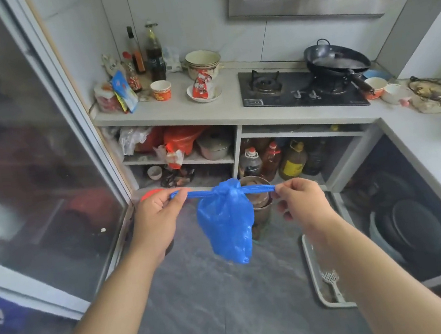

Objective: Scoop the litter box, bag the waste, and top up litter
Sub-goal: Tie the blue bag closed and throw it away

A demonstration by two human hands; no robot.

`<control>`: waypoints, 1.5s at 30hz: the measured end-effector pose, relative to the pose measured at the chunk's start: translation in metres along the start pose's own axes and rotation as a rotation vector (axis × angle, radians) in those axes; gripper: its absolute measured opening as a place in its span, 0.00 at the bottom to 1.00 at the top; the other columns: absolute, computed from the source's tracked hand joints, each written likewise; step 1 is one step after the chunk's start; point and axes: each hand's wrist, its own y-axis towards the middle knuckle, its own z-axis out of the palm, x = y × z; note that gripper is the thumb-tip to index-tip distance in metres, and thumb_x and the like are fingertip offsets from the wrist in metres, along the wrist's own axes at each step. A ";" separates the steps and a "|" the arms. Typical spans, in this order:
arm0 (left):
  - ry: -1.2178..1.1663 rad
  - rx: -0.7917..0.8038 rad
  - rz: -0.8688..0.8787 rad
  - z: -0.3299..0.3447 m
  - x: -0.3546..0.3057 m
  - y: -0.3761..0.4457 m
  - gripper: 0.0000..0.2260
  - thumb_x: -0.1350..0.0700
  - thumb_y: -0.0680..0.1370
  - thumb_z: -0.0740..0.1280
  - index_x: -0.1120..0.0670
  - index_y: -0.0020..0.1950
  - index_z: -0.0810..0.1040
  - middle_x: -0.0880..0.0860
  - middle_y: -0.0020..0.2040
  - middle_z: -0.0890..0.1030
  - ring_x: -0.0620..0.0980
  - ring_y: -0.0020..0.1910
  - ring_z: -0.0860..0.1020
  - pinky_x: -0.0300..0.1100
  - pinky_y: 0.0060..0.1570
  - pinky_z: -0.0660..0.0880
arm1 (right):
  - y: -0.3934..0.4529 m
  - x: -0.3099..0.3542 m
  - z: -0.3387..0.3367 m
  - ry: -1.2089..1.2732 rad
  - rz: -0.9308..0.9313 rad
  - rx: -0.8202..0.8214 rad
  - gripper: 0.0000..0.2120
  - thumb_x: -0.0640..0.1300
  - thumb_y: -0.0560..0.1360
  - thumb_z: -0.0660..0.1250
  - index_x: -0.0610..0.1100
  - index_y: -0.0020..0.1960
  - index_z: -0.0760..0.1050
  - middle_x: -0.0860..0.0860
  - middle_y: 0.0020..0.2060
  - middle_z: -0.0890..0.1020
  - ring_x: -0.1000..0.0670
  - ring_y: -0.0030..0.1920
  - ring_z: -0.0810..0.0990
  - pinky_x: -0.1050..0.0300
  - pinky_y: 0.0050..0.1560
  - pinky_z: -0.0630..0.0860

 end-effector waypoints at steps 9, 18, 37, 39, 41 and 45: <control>-0.111 -0.223 -0.163 0.010 0.009 0.002 0.07 0.57 0.81 0.67 0.59 0.54 0.83 0.58 0.46 0.86 0.53 0.46 0.86 0.55 0.58 0.80 | 0.020 -0.027 -0.042 0.089 0.105 -0.163 0.11 0.37 0.81 0.62 0.41 0.40 0.74 0.45 0.33 0.77 0.47 0.30 0.71 0.53 0.34 0.74; -0.045 -0.250 -0.087 0.013 -0.005 -0.002 0.04 0.55 0.79 0.70 0.51 0.51 0.85 0.52 0.43 0.87 0.50 0.44 0.86 0.52 0.56 0.80 | 0.023 -0.021 -0.062 -0.073 -0.016 -0.244 0.11 0.45 0.80 0.63 0.42 0.43 0.78 0.45 0.37 0.82 0.45 0.35 0.79 0.47 0.42 0.81; -0.088 0.145 0.221 0.094 -0.085 -0.023 0.08 0.55 0.74 0.76 0.50 0.52 0.87 0.45 0.54 0.86 0.47 0.55 0.83 0.54 0.62 0.77 | -0.046 0.069 -0.044 0.018 -0.417 0.378 0.08 0.38 0.76 0.73 0.38 0.49 0.74 0.39 0.39 0.85 0.49 0.34 0.84 0.65 0.28 0.75; -0.081 0.176 0.210 0.098 -0.086 -0.024 0.10 0.55 0.75 0.74 0.53 0.55 0.86 0.44 0.55 0.85 0.44 0.56 0.83 0.50 0.63 0.77 | -0.047 0.071 -0.044 0.085 -0.394 0.399 0.11 0.36 0.74 0.74 0.37 0.51 0.74 0.38 0.40 0.85 0.45 0.35 0.85 0.64 0.29 0.76; -0.087 0.190 0.207 0.101 -0.085 -0.026 0.11 0.55 0.77 0.72 0.56 0.58 0.85 0.45 0.57 0.84 0.41 0.58 0.82 0.45 0.63 0.77 | -0.045 0.071 -0.045 0.121 -0.389 0.423 0.12 0.36 0.74 0.75 0.37 0.54 0.75 0.40 0.38 0.85 0.45 0.35 0.85 0.61 0.31 0.78; -0.058 0.239 0.224 0.106 -0.081 -0.031 0.13 0.51 0.80 0.67 0.56 0.60 0.84 0.44 0.66 0.79 0.37 0.65 0.76 0.32 0.58 0.73 | -0.035 0.062 -0.044 0.140 -0.399 0.499 0.13 0.37 0.75 0.73 0.40 0.59 0.78 0.42 0.34 0.83 0.43 0.33 0.80 0.52 0.36 0.79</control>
